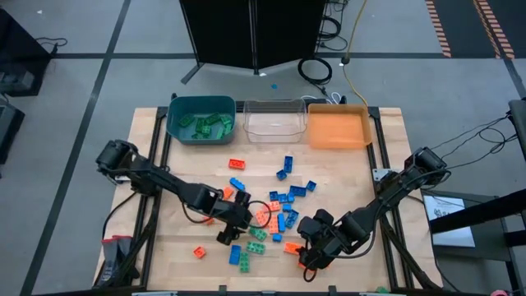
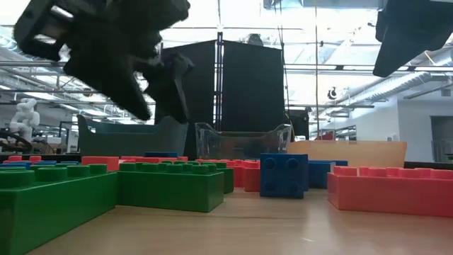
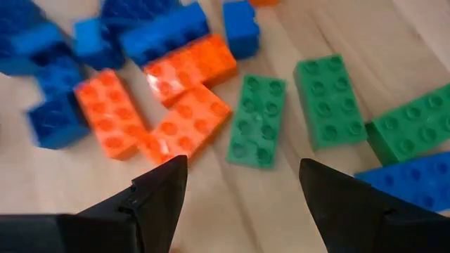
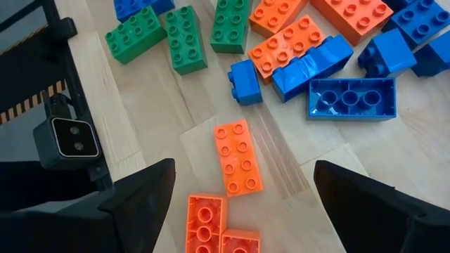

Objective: Sort blocks
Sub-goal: Put the green game piece into the blue bin

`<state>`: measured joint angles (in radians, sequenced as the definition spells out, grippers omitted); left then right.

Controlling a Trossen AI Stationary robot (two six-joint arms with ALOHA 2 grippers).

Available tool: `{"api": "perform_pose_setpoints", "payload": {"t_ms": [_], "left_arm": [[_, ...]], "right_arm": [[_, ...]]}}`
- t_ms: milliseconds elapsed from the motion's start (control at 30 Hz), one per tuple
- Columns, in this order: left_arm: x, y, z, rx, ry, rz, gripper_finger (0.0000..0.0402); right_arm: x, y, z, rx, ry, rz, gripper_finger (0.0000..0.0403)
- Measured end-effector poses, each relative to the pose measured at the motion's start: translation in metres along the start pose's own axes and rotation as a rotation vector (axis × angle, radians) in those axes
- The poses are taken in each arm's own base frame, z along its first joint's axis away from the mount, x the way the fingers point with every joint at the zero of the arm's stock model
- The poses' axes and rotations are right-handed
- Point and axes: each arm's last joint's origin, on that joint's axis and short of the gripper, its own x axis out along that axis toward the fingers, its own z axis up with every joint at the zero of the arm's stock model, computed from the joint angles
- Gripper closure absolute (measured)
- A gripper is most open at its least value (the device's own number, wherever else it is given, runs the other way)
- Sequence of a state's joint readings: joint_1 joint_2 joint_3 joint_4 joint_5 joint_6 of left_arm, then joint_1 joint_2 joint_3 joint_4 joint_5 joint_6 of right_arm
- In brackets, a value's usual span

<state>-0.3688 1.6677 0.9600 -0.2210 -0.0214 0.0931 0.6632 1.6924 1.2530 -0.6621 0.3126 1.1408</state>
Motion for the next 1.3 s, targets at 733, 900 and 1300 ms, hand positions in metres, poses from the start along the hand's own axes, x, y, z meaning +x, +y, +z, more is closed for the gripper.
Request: {"api": "perform_pose_setpoints", "payload": {"t_ms": [733,900,1300], "left_arm": [[0.063,-0.002,-0.017,0.01,0.031,-0.061,0.0124],[0.064,0.004,-0.016,-0.004,0.017,-0.062,0.0127],[0.065,0.021,-0.019,-0.043,0.012,-0.064,0.0254]], "right_arm": [[0.0,0.0,0.0,-0.001,0.004,0.001,0.0067],[0.0,0.0,0.0,-0.001,0.004,0.001,0.0067],[0.0,0.0,0.0,0.0,0.001,0.0,0.0067]]}}
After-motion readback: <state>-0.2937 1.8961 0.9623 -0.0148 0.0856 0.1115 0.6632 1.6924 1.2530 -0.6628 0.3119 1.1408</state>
